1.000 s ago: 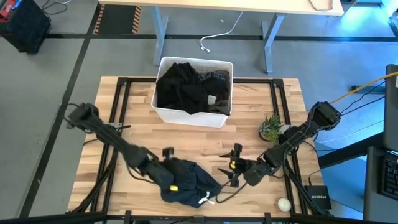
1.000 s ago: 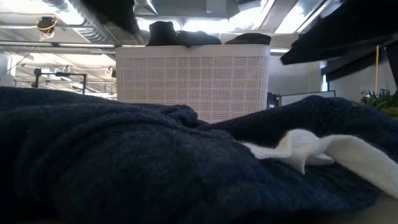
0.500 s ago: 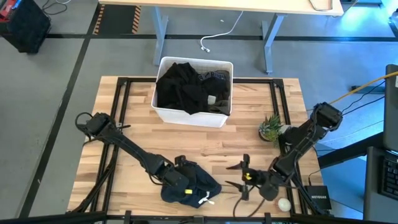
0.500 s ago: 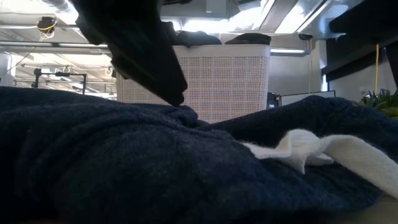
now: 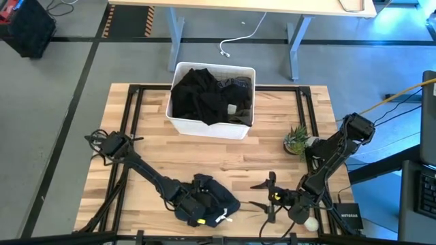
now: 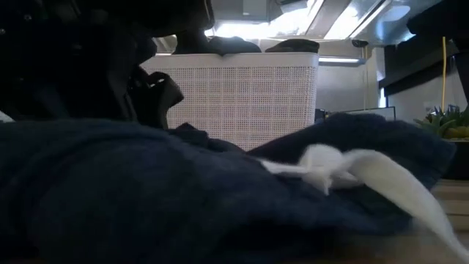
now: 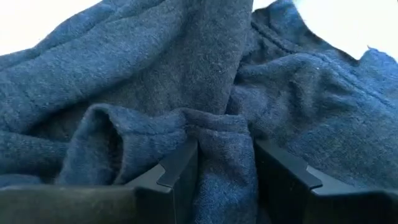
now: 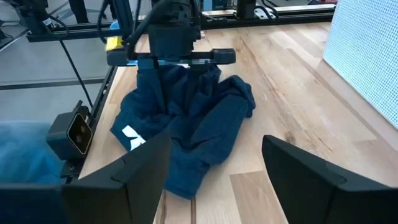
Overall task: Sort clothes
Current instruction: Put the blue short into the white bin
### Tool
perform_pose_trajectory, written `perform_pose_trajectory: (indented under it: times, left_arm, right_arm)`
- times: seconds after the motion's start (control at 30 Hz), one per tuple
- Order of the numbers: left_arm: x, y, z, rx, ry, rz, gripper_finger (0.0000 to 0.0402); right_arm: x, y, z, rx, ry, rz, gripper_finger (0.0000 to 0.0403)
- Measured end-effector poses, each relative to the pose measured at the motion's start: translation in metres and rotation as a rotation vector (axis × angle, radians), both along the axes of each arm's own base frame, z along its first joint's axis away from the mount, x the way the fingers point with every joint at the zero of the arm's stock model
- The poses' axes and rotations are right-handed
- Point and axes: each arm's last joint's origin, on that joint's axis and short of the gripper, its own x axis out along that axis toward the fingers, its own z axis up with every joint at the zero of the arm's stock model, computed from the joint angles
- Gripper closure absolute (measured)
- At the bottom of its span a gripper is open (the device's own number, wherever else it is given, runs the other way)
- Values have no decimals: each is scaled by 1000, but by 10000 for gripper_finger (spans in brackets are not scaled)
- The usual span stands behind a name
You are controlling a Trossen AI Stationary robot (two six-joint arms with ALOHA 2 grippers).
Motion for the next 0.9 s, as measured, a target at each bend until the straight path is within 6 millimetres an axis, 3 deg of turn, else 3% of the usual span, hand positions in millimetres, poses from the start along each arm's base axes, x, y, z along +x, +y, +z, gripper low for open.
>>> perform_pose_trajectory:
  times: [0.13, 0.27, 0.5, 0.6, 0.77, 0.9]
  left_arm:
    - [3, 3, -15, 45, 28, -4, 256]
    - [4, 14, -16, 179, 39, -7, 266]
    - [7, 49, -10, 509, 62, 30, 378]
    - [7, 61, -7, 684, 59, 54, 389]
    - [10, 72, 23, 978, -32, 94, 393]
    - [11, 80, 79, 1054, -129, 155, 395]
  right_arm:
    - [0, 0, 0, -6, -4, -6, 134]
    - [0, -1, 0, -38, -8, -9, 134]
    - [9, -9, 0, -113, -3, -31, 134]
    - [14, -15, -1, -152, 10, -46, 134]
    - [27, -29, -1, -231, 31, -79, 134]
    - [38, -42, -1, -312, 49, -118, 134]
